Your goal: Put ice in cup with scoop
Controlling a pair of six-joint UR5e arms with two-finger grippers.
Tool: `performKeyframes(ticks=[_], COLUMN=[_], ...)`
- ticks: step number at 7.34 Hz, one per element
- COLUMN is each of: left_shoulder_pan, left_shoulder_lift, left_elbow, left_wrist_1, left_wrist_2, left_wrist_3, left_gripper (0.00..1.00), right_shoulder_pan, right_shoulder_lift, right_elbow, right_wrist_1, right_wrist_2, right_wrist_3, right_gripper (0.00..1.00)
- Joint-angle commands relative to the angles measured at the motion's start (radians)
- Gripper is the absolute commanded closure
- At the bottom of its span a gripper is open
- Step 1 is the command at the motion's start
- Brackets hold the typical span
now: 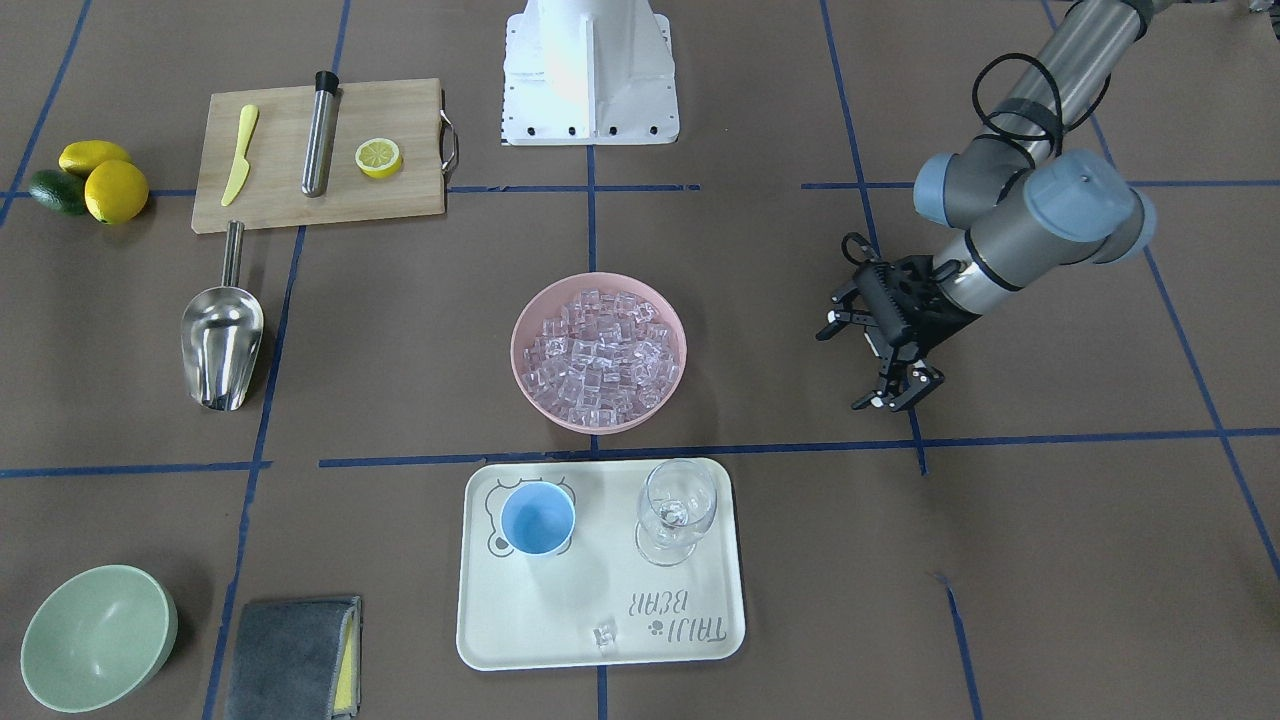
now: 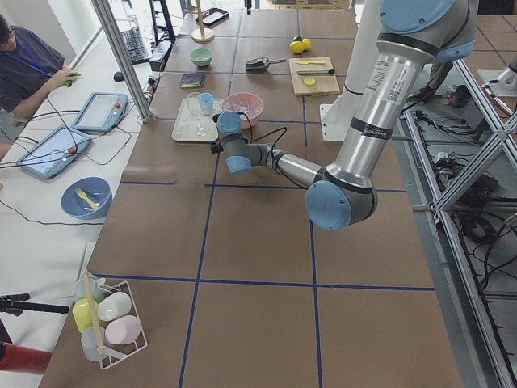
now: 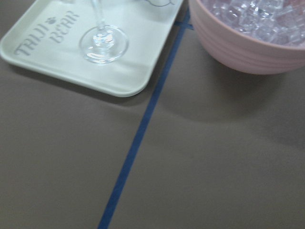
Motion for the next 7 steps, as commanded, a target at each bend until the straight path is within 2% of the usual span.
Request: performKeyframes(ticks=[1, 3, 5, 7], left_shoulder_pan=[0.037, 0.037, 0.044, 0.087], left_shoulder_lift=[-0.058, -0.102, -0.133, -0.170], left_elbow=[0.037, 0.063, 0.190, 0.206], left_wrist_1=[-0.010, -0.045, -0.212, -0.223], left_wrist_2=[0.005, 0.005, 0.006, 0.013], left_wrist_3=[0.139, 0.121, 0.052, -0.009], left_gripper=[0.00, 0.00, 0.00, 0.00], right_shoulder_pan=[-0.007, -0.007, -0.007, -0.016], right_shoulder_lift=[0.000, -0.001, -0.001, -0.001], right_elbow=[0.002, 0.008, 0.008, 0.023], right_wrist_1=[0.000, 0.000, 0.000, 0.000], right_wrist_2=[0.000, 0.000, 0.000, 0.003], right_wrist_3=[0.000, 0.008, 0.009, 0.035], right_gripper=[0.00, 0.00, 0.00, 0.00])
